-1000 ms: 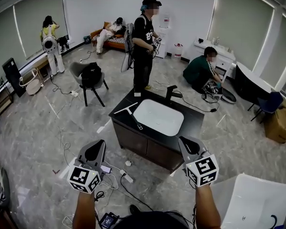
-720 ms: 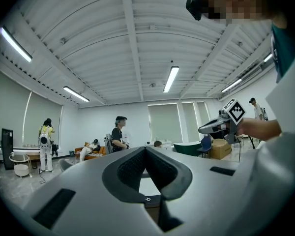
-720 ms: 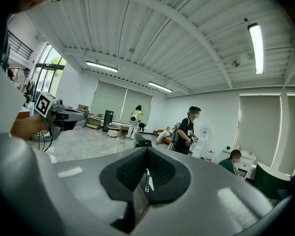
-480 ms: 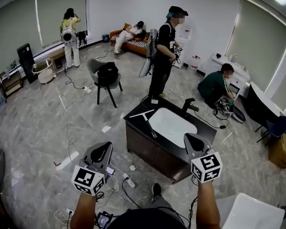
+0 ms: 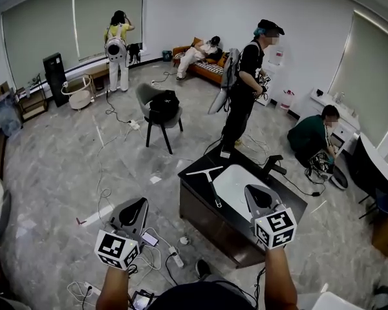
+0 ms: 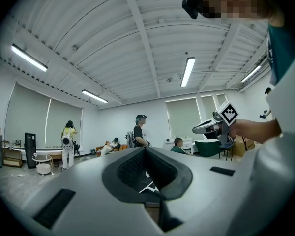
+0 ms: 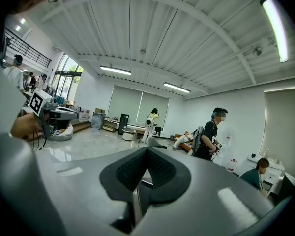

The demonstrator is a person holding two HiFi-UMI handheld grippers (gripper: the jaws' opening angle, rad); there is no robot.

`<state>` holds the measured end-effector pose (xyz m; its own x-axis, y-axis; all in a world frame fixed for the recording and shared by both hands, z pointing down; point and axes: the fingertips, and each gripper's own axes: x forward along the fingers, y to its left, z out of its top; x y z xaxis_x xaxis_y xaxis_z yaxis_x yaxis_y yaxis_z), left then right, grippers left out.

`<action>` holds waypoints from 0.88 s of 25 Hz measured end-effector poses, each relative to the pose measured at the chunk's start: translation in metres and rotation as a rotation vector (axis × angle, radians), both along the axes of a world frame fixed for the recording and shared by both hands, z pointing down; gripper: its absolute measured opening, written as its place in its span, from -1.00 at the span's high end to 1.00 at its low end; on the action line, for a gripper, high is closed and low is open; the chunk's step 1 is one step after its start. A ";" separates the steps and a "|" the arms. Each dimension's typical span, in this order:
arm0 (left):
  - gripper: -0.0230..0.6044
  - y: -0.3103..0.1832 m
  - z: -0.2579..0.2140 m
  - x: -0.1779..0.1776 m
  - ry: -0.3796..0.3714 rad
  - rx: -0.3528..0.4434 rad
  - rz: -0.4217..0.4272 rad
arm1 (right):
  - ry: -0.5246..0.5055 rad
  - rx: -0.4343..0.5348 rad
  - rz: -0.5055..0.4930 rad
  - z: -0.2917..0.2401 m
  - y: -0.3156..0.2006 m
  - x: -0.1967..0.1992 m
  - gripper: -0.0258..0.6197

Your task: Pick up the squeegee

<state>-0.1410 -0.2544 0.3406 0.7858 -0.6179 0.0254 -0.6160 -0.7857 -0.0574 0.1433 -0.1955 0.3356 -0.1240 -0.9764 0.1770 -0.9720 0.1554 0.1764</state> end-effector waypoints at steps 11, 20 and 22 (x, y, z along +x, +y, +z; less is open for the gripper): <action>0.91 -0.072 0.053 0.034 -0.041 -0.111 -0.074 | -0.028 -0.092 -0.088 0.055 -0.115 0.037 0.89; 0.91 -0.111 0.091 0.041 -0.090 -0.189 -0.138 | -0.064 -0.164 -0.139 0.109 -0.193 0.053 0.89; 0.91 -0.119 0.100 0.043 -0.095 -0.207 -0.154 | -0.071 -0.182 -0.149 0.123 -0.209 0.057 0.89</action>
<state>-0.0977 -0.3736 0.4401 0.6709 -0.7040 0.2328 -0.7287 -0.6841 0.0313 0.2001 -0.4043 0.4588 -0.2829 -0.8990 0.3343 -0.9448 0.3212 0.0642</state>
